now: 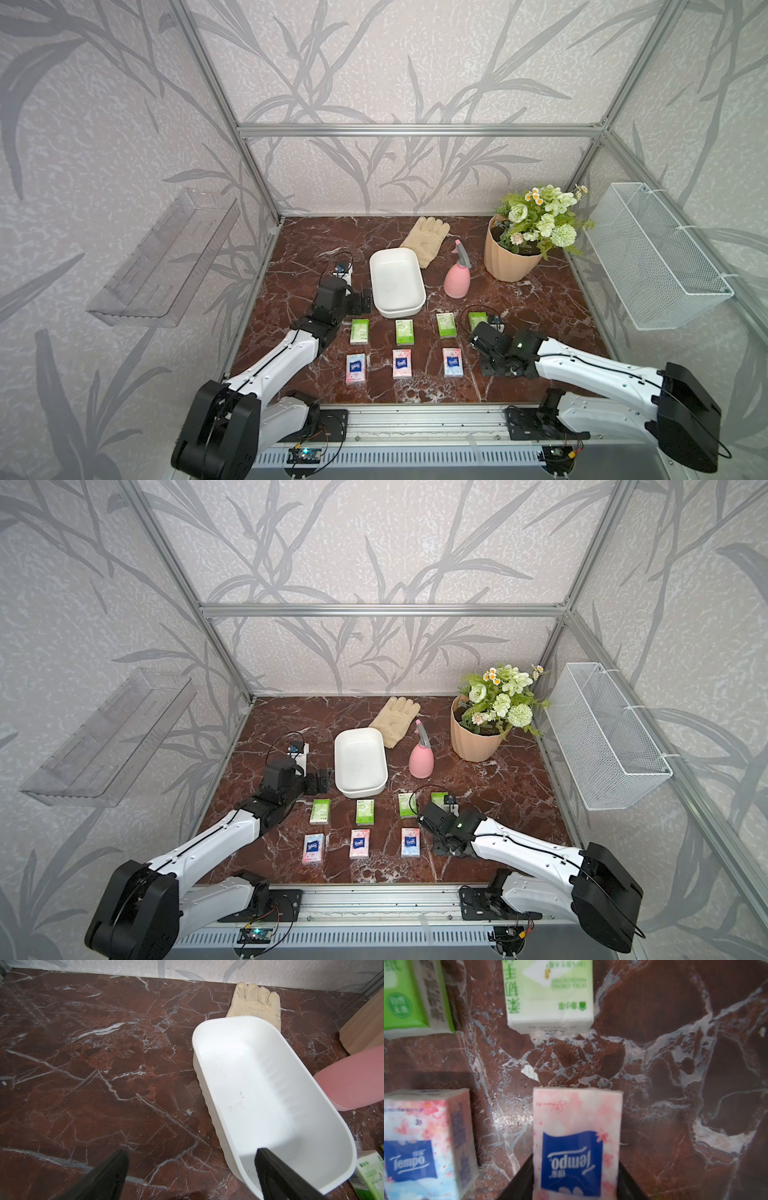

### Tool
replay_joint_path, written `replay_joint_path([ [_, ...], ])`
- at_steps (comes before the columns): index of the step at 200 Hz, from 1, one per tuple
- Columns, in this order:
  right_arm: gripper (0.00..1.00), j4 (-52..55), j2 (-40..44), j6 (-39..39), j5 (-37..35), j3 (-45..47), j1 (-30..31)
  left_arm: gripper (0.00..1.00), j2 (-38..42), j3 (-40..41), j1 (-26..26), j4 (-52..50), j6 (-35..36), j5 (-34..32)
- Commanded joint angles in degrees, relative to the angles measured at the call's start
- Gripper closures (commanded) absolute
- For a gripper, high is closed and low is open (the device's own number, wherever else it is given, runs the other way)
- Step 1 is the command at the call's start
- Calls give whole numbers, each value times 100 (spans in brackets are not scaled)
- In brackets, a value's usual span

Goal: Take the pocket tissues out of the storage box
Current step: Place the pocket tissues at the center of the board.

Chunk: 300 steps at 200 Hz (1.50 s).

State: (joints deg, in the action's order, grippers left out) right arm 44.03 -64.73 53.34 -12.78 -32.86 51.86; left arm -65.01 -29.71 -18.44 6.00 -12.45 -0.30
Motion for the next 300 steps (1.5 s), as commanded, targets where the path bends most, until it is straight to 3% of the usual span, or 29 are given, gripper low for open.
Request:
replay_joint_path([
  [1,47,-267,-78,14,38,65,0,0,24,65,-20,43,68,37],
  [76,45,-424,-338,-14,132,200,1,0,-37,62,-20,43,74,89],
  [123,34,-297,-304,36,72,169,0,0,-70,41,-20,45,76,105],
  [214,15,1292,648,-87,-1091,-1116,-49,0,-32,-102,-20,88,38,-256],
  [254,8,1321,878,-727,-1322,-1734,-589,0,61,-127,-12,280,-223,-867],
  [300,1,568,1051,-1895,-1253,-1964,-1685,0,163,-179,35,366,-311,-1658],
])
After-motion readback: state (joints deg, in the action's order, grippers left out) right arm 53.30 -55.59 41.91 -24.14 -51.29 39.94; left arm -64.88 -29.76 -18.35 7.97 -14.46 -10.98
